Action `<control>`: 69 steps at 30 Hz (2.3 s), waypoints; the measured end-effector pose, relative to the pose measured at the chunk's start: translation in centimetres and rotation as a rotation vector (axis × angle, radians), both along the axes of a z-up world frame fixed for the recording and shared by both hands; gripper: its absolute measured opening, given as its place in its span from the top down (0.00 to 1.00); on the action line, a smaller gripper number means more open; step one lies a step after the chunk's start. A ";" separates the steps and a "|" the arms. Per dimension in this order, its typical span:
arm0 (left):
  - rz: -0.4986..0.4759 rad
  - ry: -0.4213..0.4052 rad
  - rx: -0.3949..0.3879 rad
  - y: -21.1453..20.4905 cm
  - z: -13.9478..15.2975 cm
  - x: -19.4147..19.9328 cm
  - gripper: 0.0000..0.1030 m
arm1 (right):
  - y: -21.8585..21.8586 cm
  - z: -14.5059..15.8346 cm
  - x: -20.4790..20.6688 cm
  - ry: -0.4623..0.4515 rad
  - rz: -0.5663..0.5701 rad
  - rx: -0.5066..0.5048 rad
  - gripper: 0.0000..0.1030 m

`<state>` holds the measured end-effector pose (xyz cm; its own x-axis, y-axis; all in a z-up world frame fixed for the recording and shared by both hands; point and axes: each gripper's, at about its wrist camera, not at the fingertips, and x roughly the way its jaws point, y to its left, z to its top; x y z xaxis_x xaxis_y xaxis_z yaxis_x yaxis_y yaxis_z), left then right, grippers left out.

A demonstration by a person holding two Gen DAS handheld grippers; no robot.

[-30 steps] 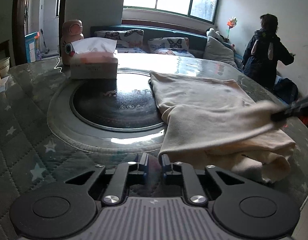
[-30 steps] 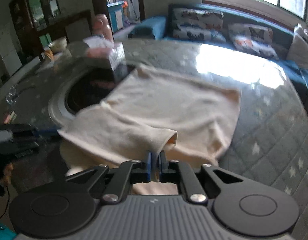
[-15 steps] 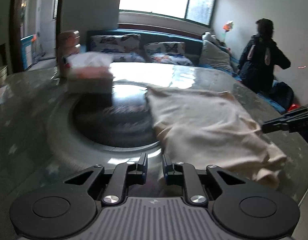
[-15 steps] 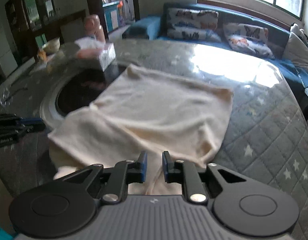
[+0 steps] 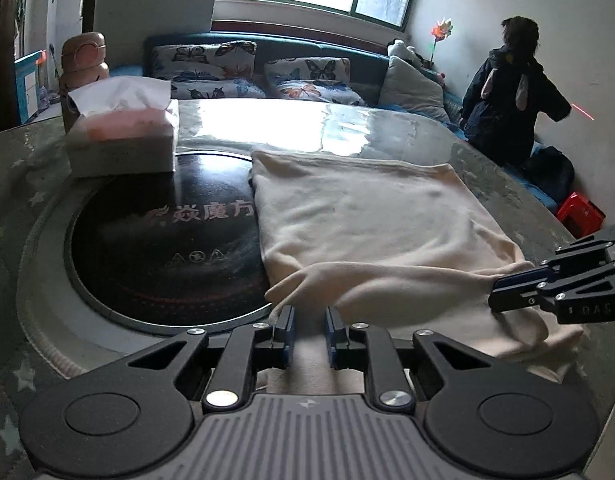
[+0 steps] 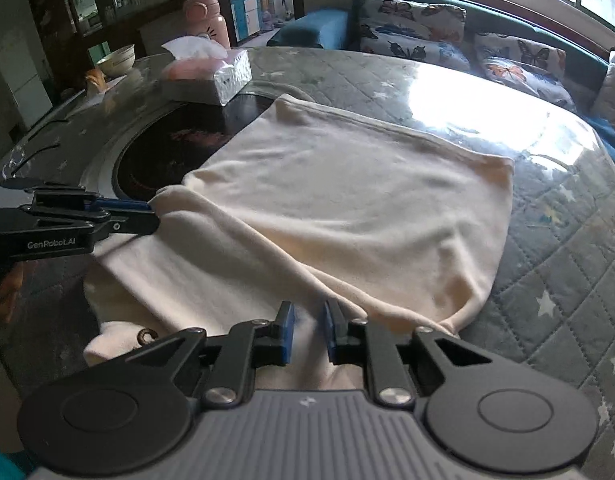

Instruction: Fold clothes

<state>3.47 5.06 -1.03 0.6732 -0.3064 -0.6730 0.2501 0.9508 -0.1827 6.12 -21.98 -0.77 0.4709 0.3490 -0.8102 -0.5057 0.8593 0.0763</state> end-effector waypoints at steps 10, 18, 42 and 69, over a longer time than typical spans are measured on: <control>-0.046 -0.025 0.073 -2.5 0.6 1.7 0.60 | 0.2 0.0 0.2 -0.014 0.002 -0.011 0.79; 0.010 0.003 0.075 -0.6 0.0 0.9 0.52 | -0.8 0.3 -1.3 -0.018 0.007 -0.049 0.79; -0.366 -0.098 0.218 -5.1 -0.1 -8.9 0.46 | -1.2 1.6 -8.2 -0.089 0.177 -0.211 0.49; -0.338 -0.154 0.132 -3.8 1.3 -5.2 0.64 | 0.5 0.8 -5.6 -0.137 0.267 -0.081 0.89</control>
<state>-1.72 1.30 0.30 0.6452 -0.4457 -0.6205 0.5681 0.8230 -0.0004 0.51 -21.49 0.04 0.4777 0.4124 -0.7757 -0.7156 0.6948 -0.0713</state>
